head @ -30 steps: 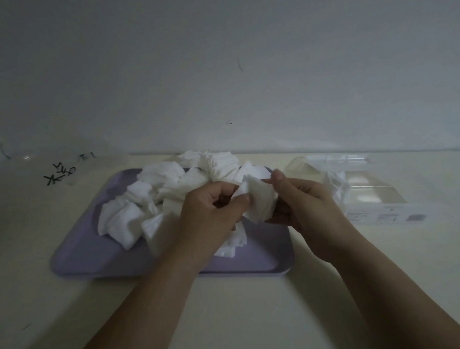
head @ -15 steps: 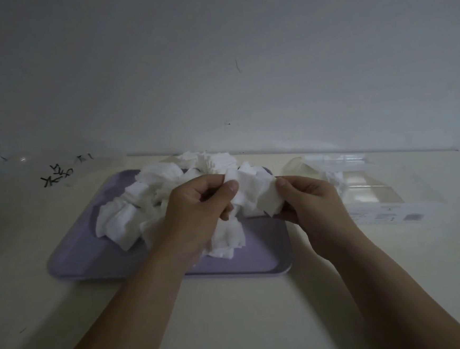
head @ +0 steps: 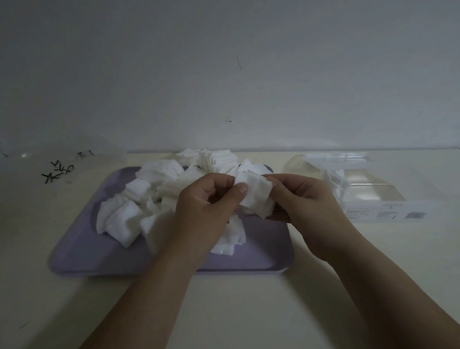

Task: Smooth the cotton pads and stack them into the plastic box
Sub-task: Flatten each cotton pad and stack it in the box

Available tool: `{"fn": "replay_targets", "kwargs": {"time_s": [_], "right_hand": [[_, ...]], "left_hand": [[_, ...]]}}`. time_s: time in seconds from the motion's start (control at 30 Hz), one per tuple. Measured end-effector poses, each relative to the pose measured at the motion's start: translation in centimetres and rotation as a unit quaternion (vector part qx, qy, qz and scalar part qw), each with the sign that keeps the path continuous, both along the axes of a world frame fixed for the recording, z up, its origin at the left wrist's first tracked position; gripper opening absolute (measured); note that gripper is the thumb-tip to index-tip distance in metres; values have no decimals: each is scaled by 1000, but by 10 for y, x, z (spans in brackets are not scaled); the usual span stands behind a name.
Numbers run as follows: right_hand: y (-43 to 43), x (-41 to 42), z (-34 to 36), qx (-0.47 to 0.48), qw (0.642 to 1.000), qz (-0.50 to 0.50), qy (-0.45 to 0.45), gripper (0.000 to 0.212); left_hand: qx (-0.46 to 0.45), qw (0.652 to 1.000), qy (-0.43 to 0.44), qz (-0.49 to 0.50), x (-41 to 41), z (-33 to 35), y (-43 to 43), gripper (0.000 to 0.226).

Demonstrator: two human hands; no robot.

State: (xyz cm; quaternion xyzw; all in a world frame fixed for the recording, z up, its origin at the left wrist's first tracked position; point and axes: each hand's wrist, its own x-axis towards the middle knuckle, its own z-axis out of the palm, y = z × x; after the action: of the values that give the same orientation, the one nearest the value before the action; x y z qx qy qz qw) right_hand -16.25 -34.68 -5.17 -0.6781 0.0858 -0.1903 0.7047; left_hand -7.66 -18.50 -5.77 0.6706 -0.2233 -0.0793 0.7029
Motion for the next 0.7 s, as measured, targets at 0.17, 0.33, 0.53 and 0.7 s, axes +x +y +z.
{"fn": "replay_targets", "kwargs": {"time_s": [0.17, 0.33, 0.53, 0.7], "right_hand": [[-1, 0, -3, 2, 1000, -2, -4, 26], [2, -2, 2, 44, 997, 61, -24, 30], [-6, 1, -7, 16, 999, 30, -22, 15], [-6, 3, -9, 43, 997, 46, -42, 25]], "left_hand": [[23, 1000, -12, -13, -1, 0, 0, 2], [32, 999, -26, 33, -2, -4, -4, 7], [44, 998, -16, 45, 5, -1, 2, 15], [77, 996, -27, -28, 0, 2, 2, 11]]}}
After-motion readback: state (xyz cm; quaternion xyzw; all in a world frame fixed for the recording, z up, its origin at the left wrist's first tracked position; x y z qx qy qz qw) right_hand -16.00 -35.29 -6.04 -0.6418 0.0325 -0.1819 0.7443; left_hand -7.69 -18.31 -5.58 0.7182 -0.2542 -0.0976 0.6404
